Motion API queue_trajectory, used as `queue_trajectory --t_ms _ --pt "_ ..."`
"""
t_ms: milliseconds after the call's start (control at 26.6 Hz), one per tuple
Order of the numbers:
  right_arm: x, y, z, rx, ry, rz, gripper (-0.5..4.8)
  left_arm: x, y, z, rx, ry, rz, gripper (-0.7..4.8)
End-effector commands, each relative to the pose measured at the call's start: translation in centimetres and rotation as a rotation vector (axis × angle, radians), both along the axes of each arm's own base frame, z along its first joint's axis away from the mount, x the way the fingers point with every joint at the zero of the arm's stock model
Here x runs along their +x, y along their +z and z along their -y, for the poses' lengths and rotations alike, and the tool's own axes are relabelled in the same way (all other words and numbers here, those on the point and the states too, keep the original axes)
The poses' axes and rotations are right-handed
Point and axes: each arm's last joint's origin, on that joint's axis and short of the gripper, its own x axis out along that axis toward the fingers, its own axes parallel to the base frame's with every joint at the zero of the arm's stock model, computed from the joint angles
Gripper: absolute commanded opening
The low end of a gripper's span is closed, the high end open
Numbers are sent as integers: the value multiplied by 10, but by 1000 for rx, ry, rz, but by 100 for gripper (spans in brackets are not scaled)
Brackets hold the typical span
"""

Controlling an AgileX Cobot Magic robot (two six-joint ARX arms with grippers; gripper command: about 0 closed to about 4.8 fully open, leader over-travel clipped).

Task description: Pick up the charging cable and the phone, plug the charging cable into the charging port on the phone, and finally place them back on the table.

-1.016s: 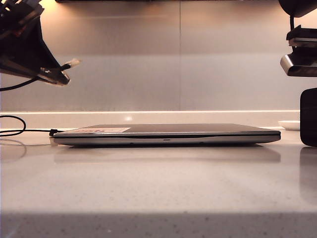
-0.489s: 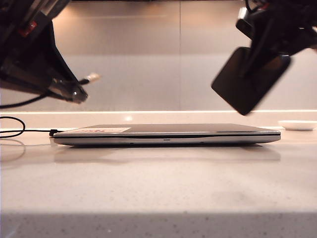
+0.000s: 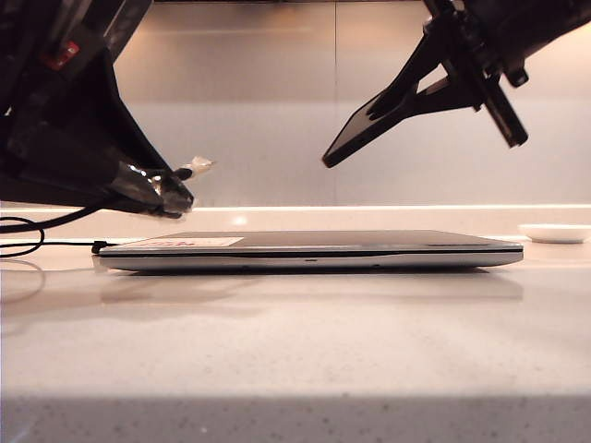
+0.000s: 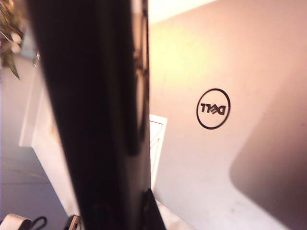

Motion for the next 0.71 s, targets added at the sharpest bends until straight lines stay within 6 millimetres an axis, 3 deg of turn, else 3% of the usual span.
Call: queue_trajectory --t_ms 38,263,715 --pt "-1 4 -9 107 6 55 -5 4 4 4 -60 17 9 -6" --pt "-12 -5 -34 198 49 38 -6 12 2 14 -133 46 -7 -6" --pt "-18 -18 -64 188 80 9 -6 17 2 19 -175 59 -11 -6"
